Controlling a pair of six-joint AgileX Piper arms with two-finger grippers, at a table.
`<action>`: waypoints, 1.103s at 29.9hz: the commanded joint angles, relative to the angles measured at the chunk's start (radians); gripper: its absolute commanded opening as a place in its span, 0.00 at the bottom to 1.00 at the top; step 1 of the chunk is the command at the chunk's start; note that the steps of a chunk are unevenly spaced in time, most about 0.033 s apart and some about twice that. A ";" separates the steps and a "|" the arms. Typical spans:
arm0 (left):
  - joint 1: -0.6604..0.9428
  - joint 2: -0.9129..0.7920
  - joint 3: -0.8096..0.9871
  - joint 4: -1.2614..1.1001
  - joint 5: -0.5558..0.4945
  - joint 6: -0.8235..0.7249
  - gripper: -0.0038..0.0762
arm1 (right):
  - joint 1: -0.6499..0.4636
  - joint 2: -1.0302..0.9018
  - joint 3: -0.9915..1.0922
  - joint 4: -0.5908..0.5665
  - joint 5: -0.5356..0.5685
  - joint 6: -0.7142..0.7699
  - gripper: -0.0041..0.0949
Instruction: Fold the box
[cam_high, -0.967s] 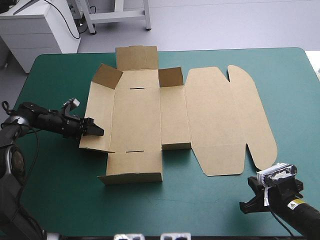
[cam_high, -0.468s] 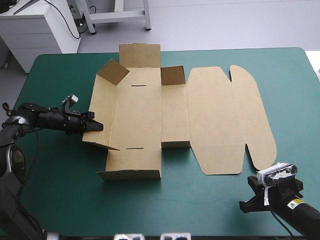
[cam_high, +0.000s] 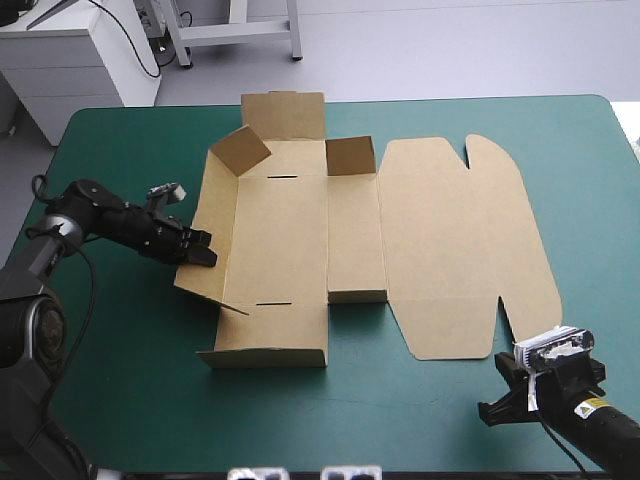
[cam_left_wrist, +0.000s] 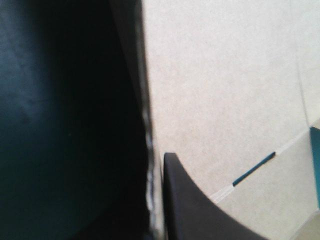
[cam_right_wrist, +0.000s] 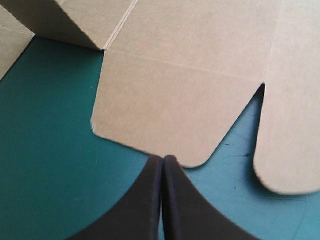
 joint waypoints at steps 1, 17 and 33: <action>-0.116 -0.055 -0.121 0.187 -0.004 -0.117 0.04 | -0.002 0.008 -0.028 0.035 -0.046 -0.004 0.03; -0.745 -0.063 -0.496 1.109 -0.193 -0.177 0.04 | -0.002 0.008 -0.028 0.033 -0.046 -0.004 0.03; -0.954 -0.307 -0.100 1.743 -0.434 -0.531 0.04 | -0.002 0.008 -0.028 0.033 -0.046 -0.004 0.03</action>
